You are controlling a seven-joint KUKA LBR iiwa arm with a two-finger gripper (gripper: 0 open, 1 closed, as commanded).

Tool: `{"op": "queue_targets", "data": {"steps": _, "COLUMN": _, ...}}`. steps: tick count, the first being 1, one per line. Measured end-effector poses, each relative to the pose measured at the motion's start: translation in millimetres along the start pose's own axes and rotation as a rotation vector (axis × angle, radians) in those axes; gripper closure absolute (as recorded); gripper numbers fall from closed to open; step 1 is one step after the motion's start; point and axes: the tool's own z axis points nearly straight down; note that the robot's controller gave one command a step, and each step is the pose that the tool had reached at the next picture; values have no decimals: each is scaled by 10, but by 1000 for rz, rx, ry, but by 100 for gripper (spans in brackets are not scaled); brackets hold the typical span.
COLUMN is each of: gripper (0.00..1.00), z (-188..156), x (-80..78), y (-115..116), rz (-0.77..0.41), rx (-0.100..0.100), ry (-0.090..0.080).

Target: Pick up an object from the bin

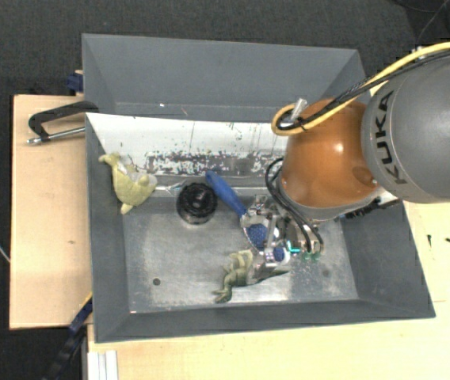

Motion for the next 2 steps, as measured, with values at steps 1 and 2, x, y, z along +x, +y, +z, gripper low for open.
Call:
{"op": "queue_targets", "data": {"steps": 1, "gripper": 0, "z": 557, "x": -802, "y": -8, "rz": 101, "rx": 3, "ry": -21}}
{"op": "queue_targets", "data": {"steps": 2, "gripper": 0, "z": 506, "x": -967, "y": -554, "rz": 324, "rx": 0, "ry": -13}}
